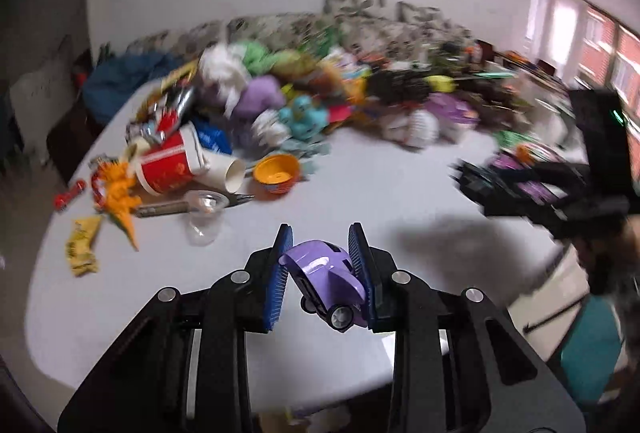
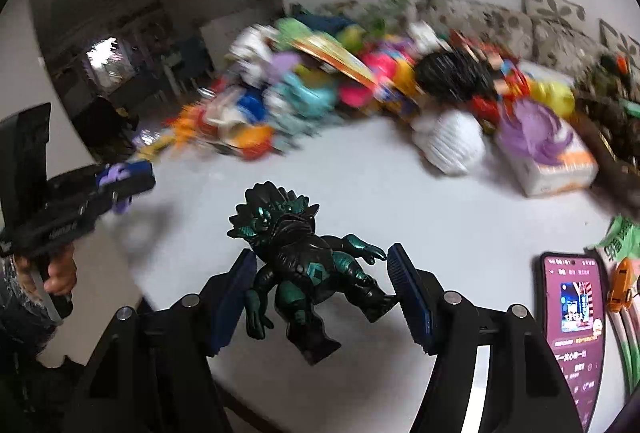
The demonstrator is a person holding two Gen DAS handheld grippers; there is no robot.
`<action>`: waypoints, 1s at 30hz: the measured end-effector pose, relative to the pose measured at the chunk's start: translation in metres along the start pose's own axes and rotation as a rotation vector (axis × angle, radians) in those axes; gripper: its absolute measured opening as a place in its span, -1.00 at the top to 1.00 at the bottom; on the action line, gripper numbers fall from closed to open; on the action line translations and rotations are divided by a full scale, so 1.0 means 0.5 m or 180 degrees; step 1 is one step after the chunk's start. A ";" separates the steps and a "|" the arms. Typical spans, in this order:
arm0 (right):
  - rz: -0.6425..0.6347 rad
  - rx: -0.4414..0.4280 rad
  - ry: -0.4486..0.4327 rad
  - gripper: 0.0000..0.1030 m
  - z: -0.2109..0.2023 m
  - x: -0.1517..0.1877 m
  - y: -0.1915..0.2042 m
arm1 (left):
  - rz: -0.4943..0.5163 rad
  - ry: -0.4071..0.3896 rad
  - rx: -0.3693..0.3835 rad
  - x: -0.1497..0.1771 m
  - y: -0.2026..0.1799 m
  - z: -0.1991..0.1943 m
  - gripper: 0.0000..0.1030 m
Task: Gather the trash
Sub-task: 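Lower the dinosaur and purple car into the cardboard box and release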
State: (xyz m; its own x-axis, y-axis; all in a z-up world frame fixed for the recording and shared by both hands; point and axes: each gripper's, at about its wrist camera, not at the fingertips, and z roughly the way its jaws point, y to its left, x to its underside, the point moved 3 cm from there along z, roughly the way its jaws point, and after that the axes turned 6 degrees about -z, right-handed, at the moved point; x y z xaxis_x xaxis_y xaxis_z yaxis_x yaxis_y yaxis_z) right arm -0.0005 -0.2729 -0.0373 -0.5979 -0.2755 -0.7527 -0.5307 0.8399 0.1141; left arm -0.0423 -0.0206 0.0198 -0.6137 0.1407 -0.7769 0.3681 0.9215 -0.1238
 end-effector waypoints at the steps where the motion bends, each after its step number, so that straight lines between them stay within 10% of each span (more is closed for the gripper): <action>1: -0.0039 -0.0045 -0.0029 -0.29 -0.014 0.000 0.018 | 0.0112 -0.0037 0.0015 0.011 -0.013 -0.032 0.43; 7: -0.0282 -0.0515 0.0070 -0.29 -0.074 0.061 0.160 | 0.0372 0.0241 0.0183 0.132 -0.050 -0.112 0.43; 15: -0.0206 -0.0795 0.0957 -0.29 0.060 0.235 0.236 | 0.0309 0.1200 0.0205 0.336 -0.015 0.021 0.41; 18: -0.0007 -0.0921 0.1381 -0.50 0.172 0.316 0.225 | 0.0184 0.1657 0.0295 0.420 0.016 0.108 -0.48; 23: 0.0098 -0.0729 0.1821 -0.37 0.275 0.394 0.198 | -0.0002 0.2337 0.0217 0.535 0.060 0.236 -0.56; 30: 0.0221 -0.1073 0.0555 -0.54 0.012 0.161 0.156 | -0.0154 0.1667 0.0322 0.421 0.096 0.120 -0.56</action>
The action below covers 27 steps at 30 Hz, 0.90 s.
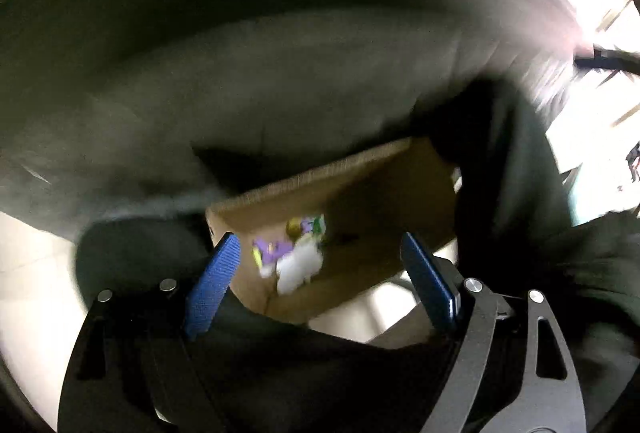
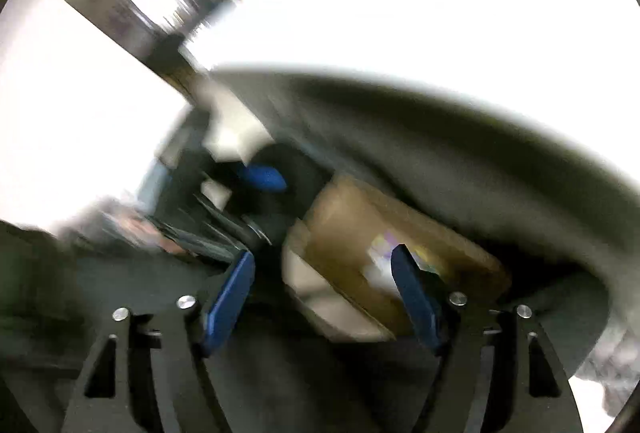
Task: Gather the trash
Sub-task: 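Lower the dinosaur and purple car into the cardboard box and release, then grasp the white knit ball with the right tool while the left tool grasps the clear plastic cup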
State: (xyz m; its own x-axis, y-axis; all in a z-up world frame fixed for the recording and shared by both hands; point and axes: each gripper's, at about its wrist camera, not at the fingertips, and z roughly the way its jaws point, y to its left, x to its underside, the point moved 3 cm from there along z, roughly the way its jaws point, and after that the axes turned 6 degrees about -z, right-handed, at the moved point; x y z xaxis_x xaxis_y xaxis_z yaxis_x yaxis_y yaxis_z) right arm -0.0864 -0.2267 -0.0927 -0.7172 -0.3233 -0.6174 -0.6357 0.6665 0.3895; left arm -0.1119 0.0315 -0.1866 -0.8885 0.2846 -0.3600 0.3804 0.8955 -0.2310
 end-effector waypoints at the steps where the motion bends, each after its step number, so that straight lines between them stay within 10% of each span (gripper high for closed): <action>1: -0.0081 0.0219 -0.0296 -0.60 -0.050 -0.046 -0.008 | 0.0016 -0.0166 0.0051 -0.013 -0.002 -0.041 -0.56; 4: -0.0113 0.1166 -0.0764 -0.72 -0.123 -0.164 -0.095 | 0.0049 -0.0518 0.0087 -0.050 -0.015 -0.122 -0.61; 8: -0.0109 0.1907 -0.0579 -0.70 -0.078 -0.277 -0.247 | 0.0089 -0.0915 0.0157 -0.093 -0.041 -0.207 -0.62; 16: 0.0525 0.2059 -0.0299 -0.51 0.026 -0.371 -0.466 | 0.0115 -0.1318 -0.0103 -0.167 -0.066 -0.255 -0.69; 20: 0.0401 0.2041 -0.0184 -0.16 0.026 -0.361 -0.456 | -0.0222 -0.1326 -0.0196 -0.242 -0.031 -0.235 -0.69; 27: 0.0205 0.1673 -0.0386 -0.14 -0.047 -0.240 -0.326 | -0.0718 -0.1287 -0.0447 -0.391 0.068 -0.184 -0.69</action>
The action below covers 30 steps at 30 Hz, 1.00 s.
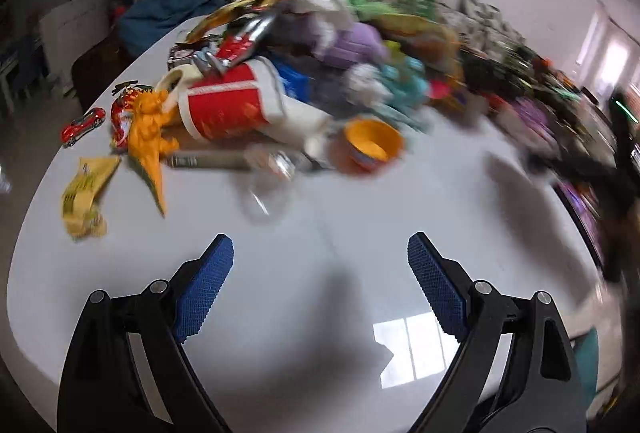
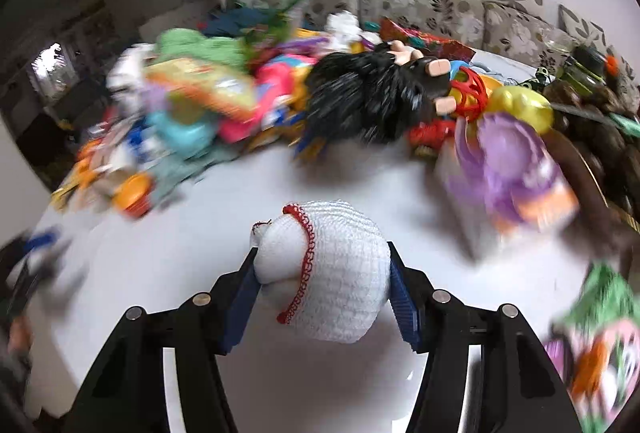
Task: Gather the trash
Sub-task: 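Grasp the white knit ball with the right tool while the left tool grasps the clear plastic cup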
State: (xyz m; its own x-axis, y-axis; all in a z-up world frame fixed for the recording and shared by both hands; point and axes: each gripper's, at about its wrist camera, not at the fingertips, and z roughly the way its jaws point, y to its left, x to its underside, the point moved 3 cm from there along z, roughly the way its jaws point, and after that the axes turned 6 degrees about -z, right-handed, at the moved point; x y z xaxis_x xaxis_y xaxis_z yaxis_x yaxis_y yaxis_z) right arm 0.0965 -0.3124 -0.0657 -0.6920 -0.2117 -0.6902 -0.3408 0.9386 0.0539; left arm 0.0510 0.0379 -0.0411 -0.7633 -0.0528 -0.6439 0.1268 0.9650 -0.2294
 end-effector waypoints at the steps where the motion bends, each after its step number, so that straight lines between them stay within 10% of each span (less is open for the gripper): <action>1: -0.0001 -0.0042 -0.0029 -0.14 -0.019 0.018 0.011 | -0.0020 0.0046 -0.0041 -0.017 0.006 0.023 -0.69; 5: 0.0116 -0.0230 -0.0074 -0.16 -0.070 0.088 0.048 | -0.0045 0.0240 -0.0288 -0.053 0.018 0.106 -0.67; 9: 0.0117 -0.0307 -0.0049 -0.16 -0.078 0.130 0.083 | 0.0140 0.0108 -0.0482 -0.063 0.004 0.114 0.19; 20: -0.0359 -0.1077 -0.0109 -0.16 -0.164 0.171 0.255 | 0.0708 -0.0072 0.0194 0.135 -0.095 -0.155 0.20; 28: -0.0729 -0.1548 0.0743 -0.21 -0.106 0.313 0.369 | 0.1200 0.0822 0.0473 0.374 -0.102 -0.099 0.15; 30: -0.0683 -0.1492 0.0986 -0.37 -0.044 0.354 0.374 | 0.1226 0.1070 0.0440 0.409 -0.084 -0.038 -0.32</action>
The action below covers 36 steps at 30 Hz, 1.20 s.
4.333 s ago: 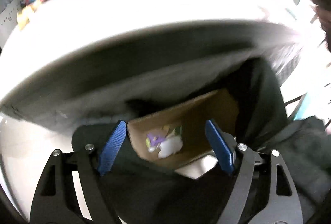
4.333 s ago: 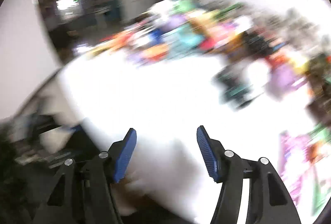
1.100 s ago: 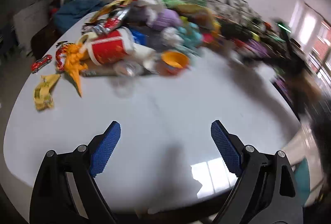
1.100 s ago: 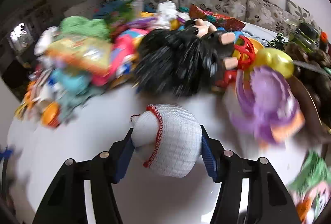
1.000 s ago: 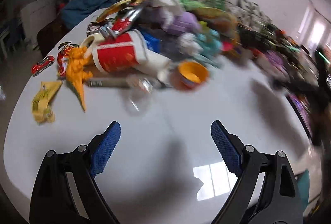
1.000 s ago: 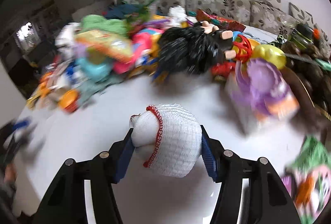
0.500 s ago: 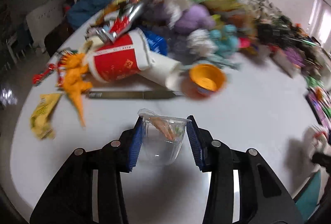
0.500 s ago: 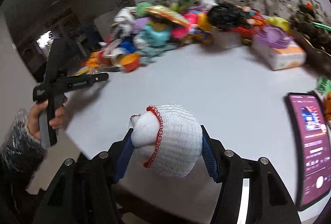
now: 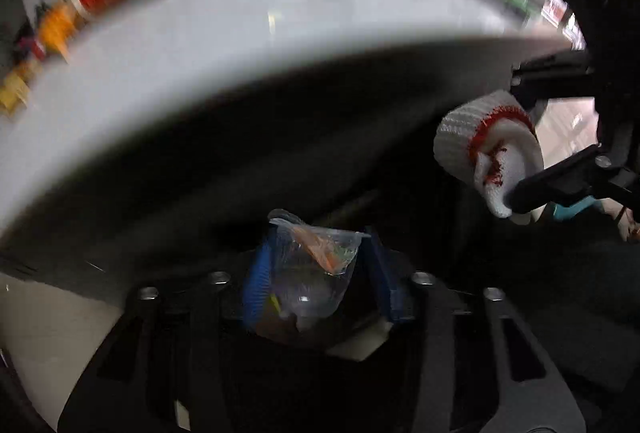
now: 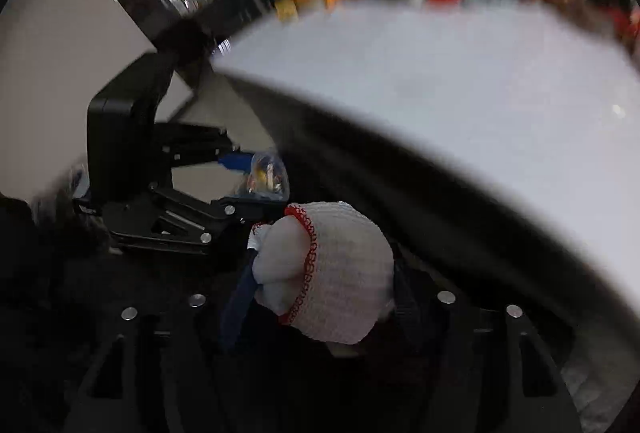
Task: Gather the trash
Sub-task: 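Grasp the white knit ball with the right tool while the left tool grasps the clear plastic cup, then release the clear cup and white ball into the cardboard box, then grasp the orange lid with the right tool while the left tool grasps the yellow snack wrapper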
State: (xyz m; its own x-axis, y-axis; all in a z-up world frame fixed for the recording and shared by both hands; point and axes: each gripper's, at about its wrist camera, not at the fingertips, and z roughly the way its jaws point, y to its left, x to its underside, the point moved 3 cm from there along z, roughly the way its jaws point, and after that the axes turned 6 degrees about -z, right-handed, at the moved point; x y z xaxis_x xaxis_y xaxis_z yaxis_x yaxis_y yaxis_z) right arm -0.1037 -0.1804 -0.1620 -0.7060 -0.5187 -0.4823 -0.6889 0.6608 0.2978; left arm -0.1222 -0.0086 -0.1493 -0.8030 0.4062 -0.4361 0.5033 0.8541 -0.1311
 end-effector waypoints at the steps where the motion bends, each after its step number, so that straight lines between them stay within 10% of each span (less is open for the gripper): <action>1: 0.0072 0.0012 0.0114 -0.37 0.032 0.011 -0.012 | -0.0027 0.0143 -0.0038 0.011 0.009 0.040 -0.52; 8: 0.0163 -0.0055 0.0116 -0.32 0.014 0.027 -0.008 | -0.0205 0.0447 -0.0043 0.060 0.051 0.117 -0.52; 12: -0.0133 -0.0096 -0.0563 -0.54 -0.122 -0.077 0.025 | -0.0320 -0.0054 0.0052 0.039 0.071 -0.003 -0.52; 18: -0.0138 0.0871 -0.1040 -0.61 -0.097 -0.338 -0.070 | -0.0479 -0.1071 -0.0175 -0.053 0.125 -0.191 -0.68; 25: 0.0050 0.1174 -0.0762 -0.35 0.027 -0.519 -0.183 | -0.1089 -0.1436 -0.0536 -0.102 0.270 -0.255 -0.69; 36: -0.0067 0.1490 -0.0573 0.06 0.052 -0.524 -0.205 | -0.1473 -0.1356 -0.0833 -0.150 0.422 -0.239 -0.69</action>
State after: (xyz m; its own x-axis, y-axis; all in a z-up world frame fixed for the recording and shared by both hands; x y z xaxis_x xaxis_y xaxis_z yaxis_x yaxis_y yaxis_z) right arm 0.1562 -0.0984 -0.0875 -0.6247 -0.4600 -0.6310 -0.5260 0.8451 -0.0954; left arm 0.0058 0.1798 -0.0381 -0.6942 -0.1375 -0.7065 0.0014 0.9813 -0.1924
